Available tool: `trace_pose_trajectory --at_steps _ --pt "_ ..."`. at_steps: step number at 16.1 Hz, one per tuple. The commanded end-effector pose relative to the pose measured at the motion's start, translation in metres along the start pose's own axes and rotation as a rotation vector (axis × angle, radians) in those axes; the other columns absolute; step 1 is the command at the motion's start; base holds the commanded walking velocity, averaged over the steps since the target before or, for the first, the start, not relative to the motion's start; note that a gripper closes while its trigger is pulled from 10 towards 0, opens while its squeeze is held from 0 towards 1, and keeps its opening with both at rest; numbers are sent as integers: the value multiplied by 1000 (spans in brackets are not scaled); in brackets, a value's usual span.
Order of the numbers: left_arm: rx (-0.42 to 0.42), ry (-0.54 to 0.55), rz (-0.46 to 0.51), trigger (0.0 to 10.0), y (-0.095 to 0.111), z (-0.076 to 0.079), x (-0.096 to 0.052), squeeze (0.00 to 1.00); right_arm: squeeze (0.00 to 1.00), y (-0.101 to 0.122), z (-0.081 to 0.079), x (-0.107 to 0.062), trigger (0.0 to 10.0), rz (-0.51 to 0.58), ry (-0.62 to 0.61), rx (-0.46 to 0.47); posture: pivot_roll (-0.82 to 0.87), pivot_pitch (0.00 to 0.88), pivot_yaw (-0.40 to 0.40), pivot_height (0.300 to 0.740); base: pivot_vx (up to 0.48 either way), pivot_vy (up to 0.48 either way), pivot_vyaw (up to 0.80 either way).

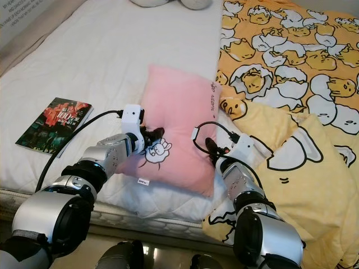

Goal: Clean up the room

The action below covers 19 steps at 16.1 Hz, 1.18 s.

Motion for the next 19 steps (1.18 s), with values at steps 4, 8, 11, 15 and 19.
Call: trace_pose_trajectory --at_steps 4,8,11,15,19 --pt "36 -31 -3 0 -16 4 1 0 0 -14 6 -4 0 -45 -16 -3 105 139 -10 740 0 0 0" --pt "68 -47 31 0 -13 7 0 0 0 -25 -2 -4 0 -59 -7 46 124 121 -14 740 0 0 0" --pt "88 -58 46 0 -12 8 0 0 0 -31 -13 -2 0 -81 4 37 160 89 18 740 0 0 0" --pt "147 -109 125 0 1 17 -2 0 0 -22 -15 0 0 -20 -25 -50 180 41 31 740 0 0 0" --pt "165 -199 251 0 26 45 -4 0 0 24 -8 2 0 170 -26 -132 105 0 28 740 0 0 0"
Point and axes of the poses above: a point about 5 cm out from each wrist's last joint towards the gripper, its own x axis pointing out of the wrist towards the gripper, its own y axis along the axis of the wrist's last joint, z = x × y, the point moved 1 cm from there along x, pointing out of the wrist towards the gripper, and after that the axes turned 15 degrees about -x, right-handed, at the moved point
